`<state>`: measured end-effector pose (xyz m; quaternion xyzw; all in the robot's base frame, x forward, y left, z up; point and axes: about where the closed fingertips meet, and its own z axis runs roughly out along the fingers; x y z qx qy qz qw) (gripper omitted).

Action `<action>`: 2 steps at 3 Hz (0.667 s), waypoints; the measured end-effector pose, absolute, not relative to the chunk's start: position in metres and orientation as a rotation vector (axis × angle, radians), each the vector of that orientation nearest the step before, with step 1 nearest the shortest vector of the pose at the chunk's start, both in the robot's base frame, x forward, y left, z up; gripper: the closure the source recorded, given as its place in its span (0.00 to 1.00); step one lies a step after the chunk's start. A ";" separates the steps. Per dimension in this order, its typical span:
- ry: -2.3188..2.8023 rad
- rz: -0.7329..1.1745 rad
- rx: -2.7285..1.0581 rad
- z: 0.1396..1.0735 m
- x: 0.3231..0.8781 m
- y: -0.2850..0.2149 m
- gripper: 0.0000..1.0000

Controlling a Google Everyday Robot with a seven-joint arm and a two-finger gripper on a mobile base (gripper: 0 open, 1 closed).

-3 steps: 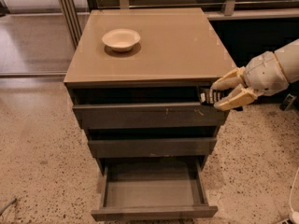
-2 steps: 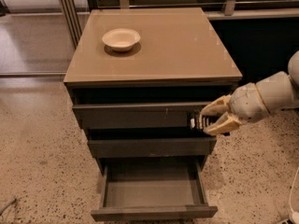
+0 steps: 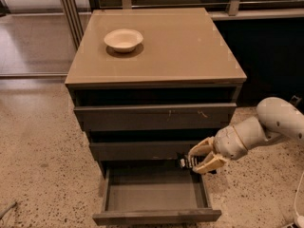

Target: Place rxbar chocolate into bottom drawer

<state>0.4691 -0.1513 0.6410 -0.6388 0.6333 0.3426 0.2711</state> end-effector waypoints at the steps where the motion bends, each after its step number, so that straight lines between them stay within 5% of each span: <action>1: 1.705 0.919 -1.722 0.642 0.469 -0.151 1.00; 2: 1.704 0.873 -1.708 0.620 0.471 -0.147 1.00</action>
Offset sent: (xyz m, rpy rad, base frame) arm 0.0064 0.0140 -0.0898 -0.0274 -0.1448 -0.1058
